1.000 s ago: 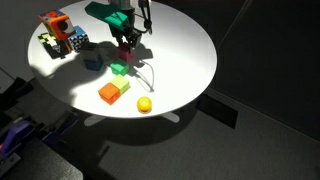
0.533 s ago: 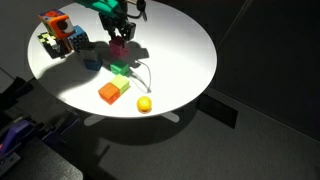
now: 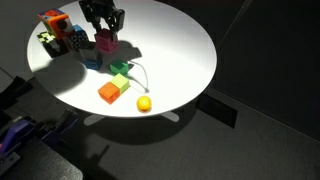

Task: Push the pink and green blocks backwards then put the pink block on top of the grey block

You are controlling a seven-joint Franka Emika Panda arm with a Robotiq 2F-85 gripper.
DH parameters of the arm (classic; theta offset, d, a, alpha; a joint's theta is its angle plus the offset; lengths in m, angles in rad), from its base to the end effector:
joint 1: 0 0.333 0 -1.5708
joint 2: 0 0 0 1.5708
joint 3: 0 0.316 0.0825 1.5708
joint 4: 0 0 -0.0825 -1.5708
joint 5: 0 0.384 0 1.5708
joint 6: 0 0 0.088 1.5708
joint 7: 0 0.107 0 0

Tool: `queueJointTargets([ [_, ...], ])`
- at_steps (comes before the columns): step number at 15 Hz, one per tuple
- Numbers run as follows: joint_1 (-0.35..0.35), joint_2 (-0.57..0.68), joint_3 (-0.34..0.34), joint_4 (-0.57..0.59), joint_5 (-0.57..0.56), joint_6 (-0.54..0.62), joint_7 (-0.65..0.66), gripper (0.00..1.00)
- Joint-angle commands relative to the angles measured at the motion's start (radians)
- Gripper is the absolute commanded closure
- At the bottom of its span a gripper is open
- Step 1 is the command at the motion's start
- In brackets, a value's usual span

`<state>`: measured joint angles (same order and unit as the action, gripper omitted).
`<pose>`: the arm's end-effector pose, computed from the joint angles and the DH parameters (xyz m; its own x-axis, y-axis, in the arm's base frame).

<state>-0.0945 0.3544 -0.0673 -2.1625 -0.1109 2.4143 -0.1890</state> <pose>0.5478 -0.0903 0.2225 0.9864 0.1117 -0.1209 0.1203 -0.9905 0.0664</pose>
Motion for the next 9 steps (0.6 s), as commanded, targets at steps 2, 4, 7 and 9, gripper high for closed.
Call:
queueJointTargets([
  [2,0.002,-0.101,0.01,-0.079,-0.051,-0.045,-0.084,0.7],
  [4,0.004,-0.119,0.013,-0.094,-0.074,-0.061,-0.117,0.7],
  [7,0.003,-0.143,0.017,-0.115,-0.101,-0.081,-0.161,0.7],
  [9,0.002,-0.155,0.018,-0.127,-0.11,-0.085,-0.179,0.7],
])
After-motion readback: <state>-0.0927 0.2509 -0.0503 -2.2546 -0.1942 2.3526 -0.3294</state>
